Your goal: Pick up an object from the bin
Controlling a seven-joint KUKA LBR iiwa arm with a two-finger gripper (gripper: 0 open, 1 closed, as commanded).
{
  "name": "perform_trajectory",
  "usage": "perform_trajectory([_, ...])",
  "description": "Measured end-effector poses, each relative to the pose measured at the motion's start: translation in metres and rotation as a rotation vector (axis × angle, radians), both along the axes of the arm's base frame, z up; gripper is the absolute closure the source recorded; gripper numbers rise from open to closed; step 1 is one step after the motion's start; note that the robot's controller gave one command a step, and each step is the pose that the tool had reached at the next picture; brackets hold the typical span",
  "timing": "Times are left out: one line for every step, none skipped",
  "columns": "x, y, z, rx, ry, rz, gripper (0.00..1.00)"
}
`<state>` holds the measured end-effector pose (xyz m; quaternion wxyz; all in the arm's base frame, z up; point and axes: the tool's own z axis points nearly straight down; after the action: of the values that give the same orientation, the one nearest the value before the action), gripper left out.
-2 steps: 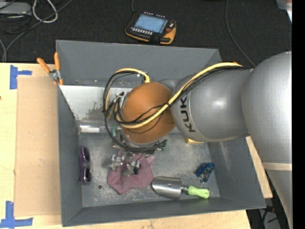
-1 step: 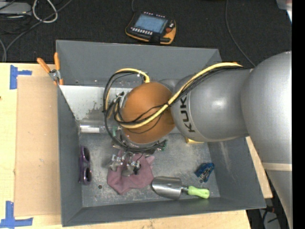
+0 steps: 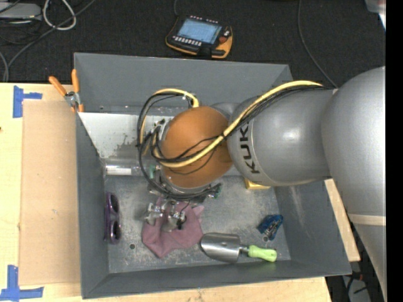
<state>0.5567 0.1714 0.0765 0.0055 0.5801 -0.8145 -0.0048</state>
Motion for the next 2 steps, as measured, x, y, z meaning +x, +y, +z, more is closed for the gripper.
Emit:
perform_trajectory([0.000, 0.000, 0.010, 0.000, 0.001, -0.003, 1.00])
perform_trajectory([-0.002, 0.001, 0.049, 0.000, 0.008, -0.004, 1.00])
